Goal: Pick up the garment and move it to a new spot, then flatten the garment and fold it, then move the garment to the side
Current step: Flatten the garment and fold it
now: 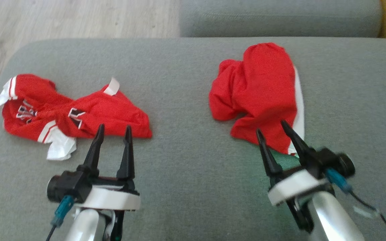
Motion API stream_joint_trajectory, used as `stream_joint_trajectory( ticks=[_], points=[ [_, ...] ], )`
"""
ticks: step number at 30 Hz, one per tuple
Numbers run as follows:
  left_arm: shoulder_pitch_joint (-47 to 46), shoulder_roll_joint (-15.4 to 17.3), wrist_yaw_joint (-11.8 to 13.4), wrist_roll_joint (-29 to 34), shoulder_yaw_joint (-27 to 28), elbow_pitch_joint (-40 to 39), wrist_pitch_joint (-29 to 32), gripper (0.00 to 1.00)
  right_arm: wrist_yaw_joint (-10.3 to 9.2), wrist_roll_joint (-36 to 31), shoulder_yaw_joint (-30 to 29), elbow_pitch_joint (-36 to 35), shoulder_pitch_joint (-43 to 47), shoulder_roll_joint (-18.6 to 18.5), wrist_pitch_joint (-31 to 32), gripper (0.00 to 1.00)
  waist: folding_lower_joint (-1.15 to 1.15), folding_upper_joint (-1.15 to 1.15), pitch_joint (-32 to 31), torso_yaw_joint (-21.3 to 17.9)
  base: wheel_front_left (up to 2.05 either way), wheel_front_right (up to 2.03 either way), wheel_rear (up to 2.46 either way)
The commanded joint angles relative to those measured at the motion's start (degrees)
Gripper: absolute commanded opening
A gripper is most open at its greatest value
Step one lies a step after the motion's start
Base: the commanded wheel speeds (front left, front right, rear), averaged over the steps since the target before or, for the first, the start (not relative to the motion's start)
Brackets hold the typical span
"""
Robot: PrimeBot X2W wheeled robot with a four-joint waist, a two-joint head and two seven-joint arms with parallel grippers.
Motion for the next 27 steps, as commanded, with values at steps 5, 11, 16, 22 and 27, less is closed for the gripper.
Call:
stream_joint_trajectory(
  ticks=[5,11,16,22,27],
  points=[
    [-4.8,-0.9,-1.3,0.7,1.2,-0.4,-0.5,1.00,-0.04,-2.1,6.4,5.4,-10.8,-0.2,3.6,1.00,0.00,0.00,3.0,3.3,0.00,0.00,0.00],
    [-6.5,-1.3,-1.8,0.4,0.2,0.1,-0.5,1.00,-0.04,-4.8,6.0,15.2,-18.1,-0.2,8.5,1.00,0.00,0.00,4.9,5.6,0.00,0.00,0.00],
    [-7.6,-1.4,-2.0,-0.5,-0.9,0.3,-0.5,1.00,-0.04,-9.3,2.5,23.2,-23.0,-0.2,10.8,1.00,0.00,0.00,6.8,7.6,0.00,0.00,0.00],
    [-8.4,-1.4,-1.1,-2.4,-2.4,-0.2,-0.5,1.00,-0.04,-10.9,2.4,31.4,-26.7,-0.2,12.9,1.00,0.00,0.00,8.7,9.1,0.00,0.00,0.00],
    [-8.6,-1.4,-0.8,-2.7,-2.6,-0.1,-0.5,1.00,-0.04,-8.3,3.1,33.7,-27.8,-0.2,11.4,0.00,0.00,0.00,9.0,9.1,0.00,0.00,0.00]
  ],
)
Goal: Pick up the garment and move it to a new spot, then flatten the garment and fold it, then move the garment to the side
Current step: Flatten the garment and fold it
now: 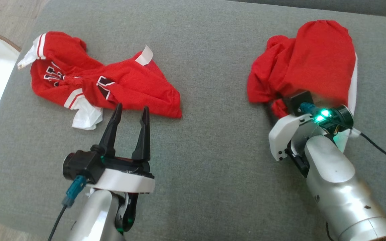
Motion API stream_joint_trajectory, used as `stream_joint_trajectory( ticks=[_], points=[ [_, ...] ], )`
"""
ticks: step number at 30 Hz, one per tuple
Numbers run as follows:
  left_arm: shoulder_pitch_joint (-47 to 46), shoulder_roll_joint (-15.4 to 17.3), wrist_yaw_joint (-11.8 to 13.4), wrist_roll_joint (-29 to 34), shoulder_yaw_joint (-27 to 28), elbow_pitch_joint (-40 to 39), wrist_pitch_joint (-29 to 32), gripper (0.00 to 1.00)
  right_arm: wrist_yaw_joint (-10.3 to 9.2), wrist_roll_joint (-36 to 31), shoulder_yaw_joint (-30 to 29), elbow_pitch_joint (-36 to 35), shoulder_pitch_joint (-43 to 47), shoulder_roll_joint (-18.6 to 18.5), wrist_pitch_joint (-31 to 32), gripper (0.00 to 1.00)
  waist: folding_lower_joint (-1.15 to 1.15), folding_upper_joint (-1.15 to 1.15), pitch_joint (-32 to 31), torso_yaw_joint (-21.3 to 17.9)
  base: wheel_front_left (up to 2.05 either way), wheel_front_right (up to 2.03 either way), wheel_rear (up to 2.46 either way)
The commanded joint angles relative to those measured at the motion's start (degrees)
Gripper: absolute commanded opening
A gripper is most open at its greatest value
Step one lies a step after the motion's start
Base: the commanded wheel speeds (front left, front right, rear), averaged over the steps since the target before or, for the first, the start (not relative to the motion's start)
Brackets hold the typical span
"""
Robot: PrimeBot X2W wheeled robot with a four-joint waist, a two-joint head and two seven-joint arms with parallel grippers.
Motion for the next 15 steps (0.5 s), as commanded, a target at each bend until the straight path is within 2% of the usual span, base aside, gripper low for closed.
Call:
stream_joint_trajectory(
  ticks=[1,4,8,12,15],
  points=[
    [-2.0,0.2,0.5,-0.3,1.5,-1.7,-0.5,1.00,-0.04,1.6,1.8,-0.4,0.1,0.6,-1.7,0.00,-0.01,0.00,-0.3,-0.3,0.00,0.00,0.00],
    [-1.7,0.2,0.6,-0.2,1.8,-1.4,-0.5,1.00,-0.04,4.8,4.0,-1.5,0.1,0.6,-5.4,0.00,-0.01,0.00,-1.2,-1.0,0.00,0.00,0.00],
    [-1.1,0.2,0.6,0.0,2.4,-1.3,-0.5,1.00,-0.04,11.2,10.1,-5.3,0.0,0.6,-9.7,0.00,-0.01,0.00,-3.1,-2.2,0.00,0.00,0.00],
    [-0.2,0.2,0.6,0.4,3.2,-1.3,-0.5,1.00,-0.04,17.9,15.9,-11.3,-0.8,0.6,-11.8,0.00,-0.01,0.00,-5.0,-3.5,0.00,0.00,0.00],
    [0.6,0.2,0.5,0.5,3.9,-1.3,-0.5,1.00,-0.04,24.8,18.0,-17.0,-1.6,0.6,-12.6,0.00,-0.01,0.00,-6.3,-4.4,0.00,0.00,0.00]
  ],
)
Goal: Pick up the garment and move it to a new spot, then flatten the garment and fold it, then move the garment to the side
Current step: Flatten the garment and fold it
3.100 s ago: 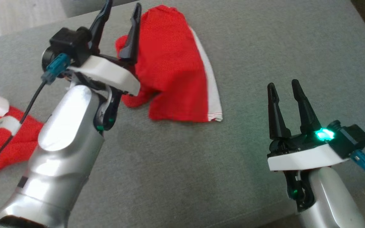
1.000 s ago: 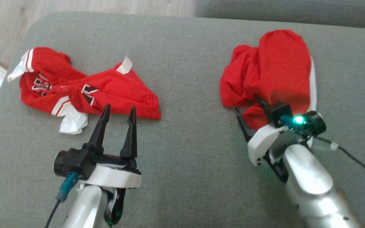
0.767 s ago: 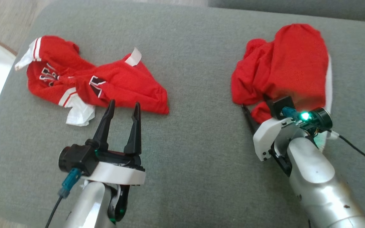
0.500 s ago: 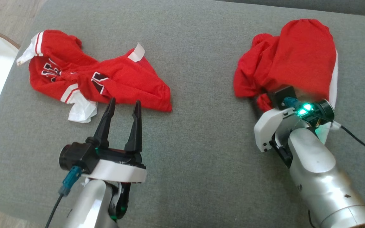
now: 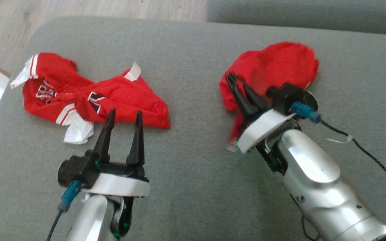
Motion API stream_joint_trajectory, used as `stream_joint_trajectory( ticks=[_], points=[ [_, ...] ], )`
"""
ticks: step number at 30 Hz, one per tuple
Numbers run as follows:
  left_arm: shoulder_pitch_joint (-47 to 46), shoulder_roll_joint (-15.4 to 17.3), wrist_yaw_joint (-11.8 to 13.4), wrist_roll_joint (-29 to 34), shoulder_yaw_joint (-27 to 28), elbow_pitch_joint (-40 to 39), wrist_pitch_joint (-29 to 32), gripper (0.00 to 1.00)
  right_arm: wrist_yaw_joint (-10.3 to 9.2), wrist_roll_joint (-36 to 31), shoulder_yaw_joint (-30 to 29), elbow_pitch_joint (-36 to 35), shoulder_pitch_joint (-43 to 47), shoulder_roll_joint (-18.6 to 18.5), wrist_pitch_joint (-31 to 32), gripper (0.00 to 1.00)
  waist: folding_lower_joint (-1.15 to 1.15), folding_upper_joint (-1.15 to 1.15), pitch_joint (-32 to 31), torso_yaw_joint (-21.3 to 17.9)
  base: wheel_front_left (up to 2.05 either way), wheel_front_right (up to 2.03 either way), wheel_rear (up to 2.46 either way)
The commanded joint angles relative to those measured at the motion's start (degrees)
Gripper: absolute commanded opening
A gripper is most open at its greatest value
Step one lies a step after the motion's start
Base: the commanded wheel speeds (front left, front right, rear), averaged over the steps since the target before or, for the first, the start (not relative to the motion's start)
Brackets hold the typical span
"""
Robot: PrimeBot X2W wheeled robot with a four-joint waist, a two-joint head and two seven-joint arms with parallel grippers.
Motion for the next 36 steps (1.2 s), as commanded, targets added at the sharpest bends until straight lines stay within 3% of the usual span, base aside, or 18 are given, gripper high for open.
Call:
stream_joint_trajectory(
  ticks=[1,6,11,16,22,23,24,25,30,36],
  points=[
    [-0.4,0.2,0.1,0.5,2.5,-1.6,-0.5,1.00,-0.04,3.8,1.2,-5.0,-2.6,0.8,-1.1,0.00,0.00,0.00,-1.3,-1.3,0.00,0.00,0.00],
    [1.2,0.2,-0.2,0.9,3.6,-1.8,-0.5,1.00,-0.04,14.2,-3.4,-12.0,-4.3,0.8,-1.6,0.00,0.00,0.00,-2.7,-3.4,0.00,0.00,0.00],
    [1.8,0.2,-0.3,1.0,3.6,-2.1,-0.5,1.00,-0.04,19.1,-11.6,-11.3,-4.0,0.8,0.9,0.00,0.00,0.00,-2.9,-4.6,0.00,0.00,0.00],
    [1.7,0.2,-0.4,0.9,2.8,-2.4,-0.5,1.00,-0.04,13.6,-24.3,-5.5,-0.9,-2.2,3.3,0.00,0.00,0.00,-2.3,-5.8,0.00,0.00,0.00],
    [1.0,0.2,-0.7,1.3,2.6,-2.1,-0.5,1.00,-0.04,0.2,-40.1,1.4,2.9,-6.1,6.9,0.00,0.00,0.00,-1.4,-7.5,0.00,0.00,0.00],
    [0.9,0.2,-0.7,1.3,2.6,-2.0,-0.5,1.00,-0.04,-3.3,-42.7,2.8,3.4,-6.7,7.9,0.25,0.00,0.00,-1.3,-7.7,0.00,0.00,0.00],
    [0.8,0.2,-0.8,1.3,2.4,-1.9,-0.5,1.00,-0.04,-6.2,-45.6,3.8,3.6,-6.6,8.5,0.80,0.00,0.00,-1.3,-8.0,0.00,0.00,0.00],
    [0.7,0.2,-0.8,1.2,2.3,-1.9,-0.5,1.00,-0.04,-8.7,-48.1,4.1,3.6,-5.9,8.8,1.00,0.00,0.00,-1.2,-8.2,0.00,0.00,0.00],
    [0.5,0.2,-0.8,1.2,2.2,-1.8,-0.5,1.00,-0.04,-17.4,-51.2,0.3,3.6,-1.0,7.6,1.00,0.00,0.00,-1.3,-9.7,0.00,0.00,0.00],
    [0.4,0.2,-0.8,1.1,2.5,-2.2,-0.5,1.00,-0.04,-16.1,-39.1,-8.5,6.7,0.7,2.2,1.00,0.00,0.00,-2.1,-10.7,0.00,0.00,0.00]
  ],
)
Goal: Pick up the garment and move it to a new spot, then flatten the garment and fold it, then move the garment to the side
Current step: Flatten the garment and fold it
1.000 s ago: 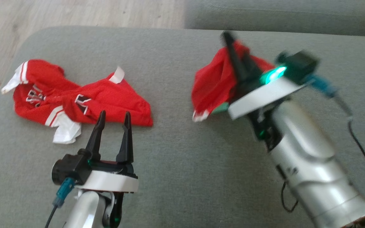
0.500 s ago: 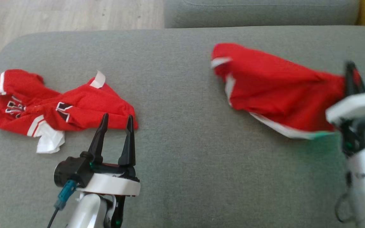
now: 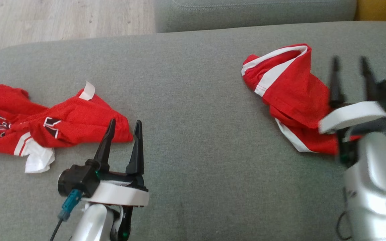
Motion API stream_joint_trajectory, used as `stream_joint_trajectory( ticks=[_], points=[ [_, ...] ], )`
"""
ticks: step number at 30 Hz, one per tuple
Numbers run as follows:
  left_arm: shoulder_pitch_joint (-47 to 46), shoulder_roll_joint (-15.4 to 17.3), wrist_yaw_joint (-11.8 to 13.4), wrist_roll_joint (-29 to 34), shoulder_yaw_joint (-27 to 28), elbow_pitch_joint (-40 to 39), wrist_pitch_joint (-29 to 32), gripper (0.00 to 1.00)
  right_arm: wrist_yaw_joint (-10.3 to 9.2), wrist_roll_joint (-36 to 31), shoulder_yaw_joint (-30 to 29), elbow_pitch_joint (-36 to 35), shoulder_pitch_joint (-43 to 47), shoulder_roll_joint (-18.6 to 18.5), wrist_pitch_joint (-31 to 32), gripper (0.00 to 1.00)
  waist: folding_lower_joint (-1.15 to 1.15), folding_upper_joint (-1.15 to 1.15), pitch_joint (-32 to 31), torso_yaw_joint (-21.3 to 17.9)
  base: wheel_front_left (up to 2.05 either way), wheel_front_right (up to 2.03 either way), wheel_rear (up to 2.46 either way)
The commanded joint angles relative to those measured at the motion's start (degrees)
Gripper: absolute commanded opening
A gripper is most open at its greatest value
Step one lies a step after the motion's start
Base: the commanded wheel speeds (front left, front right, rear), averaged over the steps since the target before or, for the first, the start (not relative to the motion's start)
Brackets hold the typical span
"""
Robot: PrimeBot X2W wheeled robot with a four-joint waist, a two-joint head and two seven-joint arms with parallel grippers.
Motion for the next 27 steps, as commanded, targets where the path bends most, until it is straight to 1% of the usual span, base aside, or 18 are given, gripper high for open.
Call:
stream_joint_trajectory(
  ticks=[1,3,6,9,12,19,23,27],
  points=[
    [-2.4,0.2,-0.2,0.5,2.0,-2.0,-0.5,1.00,-0.04,2.4,5.9,-4.3,1.2,0.3,-1.8,1.00,0.00,0.00,-0.3,-0.2,0.00,0.00,0.00],
    [-2.4,0.2,-0.3,0.4,2.1,-2.1,-0.5,1.00,-0.04,4.7,11.0,-7.5,3.6,0.3,-2.9,1.00,0.00,0.00,-0.7,-0.3,0.00,0.00,0.00],
    [-2.2,0.2,-0.3,0.4,2.2,-2.2,-0.5,1.00,-0.04,7.6,17.1,-11.4,7.9,0.3,-3.9,1.00,0.00,0.00,-1.2,-0.2,0.00,0.00,0.00],
    [-2.0,0.2,-0.3,0.4,2.2,-2.3,-0.5,1.00,-0.04,10.1,21.0,-12.7,12.1,0.3,-4.1,1.00,0.00,0.00,-1.6,0.2,0.00,0.00,0.00],
    [-1.7,0.2,-0.3,0.2,2.2,-2.5,-0.5,1.00,-0.04,9.9,23.7,-12.6,14.9,0.3,-4.4,1.00,0.00,0.00,-1.7,0.8,0.00,0.00,0.00],
    [-1.3,0.2,-0.1,0.2,2.1,-2.7,-0.5,1.00,-0.04,9.6,24.6,-11.9,16.1,0.3,-4.6,1.00,0.00,0.00,-1.4,2.0,0.00,0.00,0.00],
    [-1.8,0.2,-0.1,0.0,1.8,-2.8,-0.5,1.00,-0.04,7.9,23.2,-11.0,14.7,0.3,-4.2,1.00,0.00,0.00,-0.6,3.1,0.00,0.00,0.00],
    [-2.2,0.2,0.0,-0.3,1.4,-2.8,-0.5,1.00,-0.04,4.4,20.6,-9.5,12.5,0.3,-2.8,1.00,0.00,0.00,0.3,4.3,0.00,0.00,0.00]
  ],
)
